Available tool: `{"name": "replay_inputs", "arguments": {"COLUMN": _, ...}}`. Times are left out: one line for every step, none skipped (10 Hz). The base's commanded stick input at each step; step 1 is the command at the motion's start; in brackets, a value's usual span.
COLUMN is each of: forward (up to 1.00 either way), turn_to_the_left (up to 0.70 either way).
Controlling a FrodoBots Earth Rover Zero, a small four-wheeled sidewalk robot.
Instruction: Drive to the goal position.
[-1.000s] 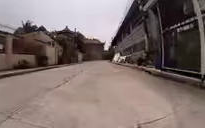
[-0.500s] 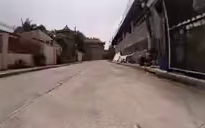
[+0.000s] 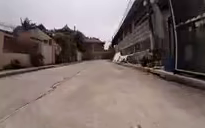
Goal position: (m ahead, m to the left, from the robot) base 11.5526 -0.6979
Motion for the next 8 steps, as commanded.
{"name": "replay_inputs", "arguments": {"forward": 0.70, "turn_to_the_left": 0.00}}
{"name": "replay_inputs", "arguments": {"forward": 0.70, "turn_to_the_left": -0.01}}
{"name": "replay_inputs", "arguments": {"forward": 0.70, "turn_to_the_left": -0.04}}
{"name": "replay_inputs", "arguments": {"forward": 0.70, "turn_to_the_left": -0.11}}
{"name": "replay_inputs", "arguments": {"forward": 0.70, "turn_to_the_left": -0.23}}
{"name": "replay_inputs", "arguments": {"forward": 0.70, "turn_to_the_left": -0.33}}
{"name": "replay_inputs", "arguments": {"forward": 0.70, "turn_to_the_left": -0.06}}
{"name": "replay_inputs", "arguments": {"forward": 0.70, "turn_to_the_left": 0.00}}
